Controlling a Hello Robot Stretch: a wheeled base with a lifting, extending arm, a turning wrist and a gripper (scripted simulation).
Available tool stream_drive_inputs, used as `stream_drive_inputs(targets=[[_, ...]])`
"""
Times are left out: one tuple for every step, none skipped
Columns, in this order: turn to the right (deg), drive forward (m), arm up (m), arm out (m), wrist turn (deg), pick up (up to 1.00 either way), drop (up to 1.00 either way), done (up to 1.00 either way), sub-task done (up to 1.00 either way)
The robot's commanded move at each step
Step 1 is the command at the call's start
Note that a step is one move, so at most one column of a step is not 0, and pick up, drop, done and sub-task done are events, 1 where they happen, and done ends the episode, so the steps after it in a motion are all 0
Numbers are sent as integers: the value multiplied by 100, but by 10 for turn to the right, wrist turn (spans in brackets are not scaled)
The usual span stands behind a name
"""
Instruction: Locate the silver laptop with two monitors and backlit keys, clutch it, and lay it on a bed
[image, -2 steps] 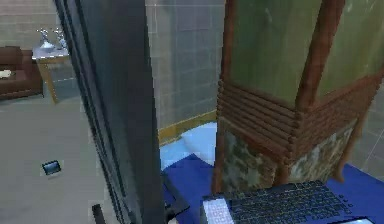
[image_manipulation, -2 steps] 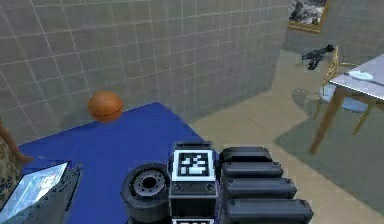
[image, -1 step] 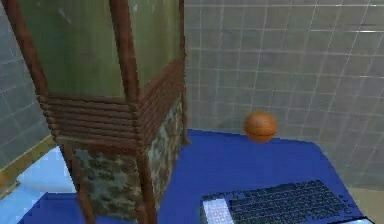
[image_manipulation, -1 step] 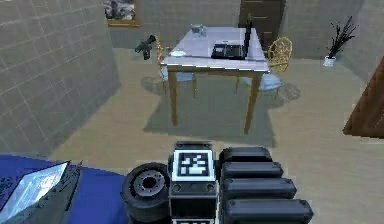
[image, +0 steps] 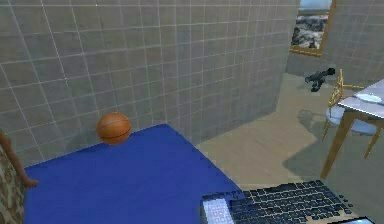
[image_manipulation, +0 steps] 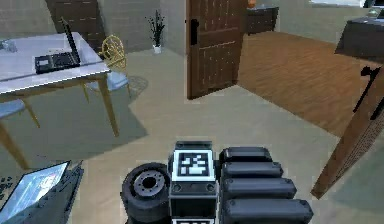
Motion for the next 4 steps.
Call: stream_drive_inputs(targets=[[150,0,0,0,0,0,0,0,0],[-450,0,0,0,0,0,0,0,0],[-450,0,0,0,0,0,0,0,0],[-210,0,0,0,0,0,0,0,0]])
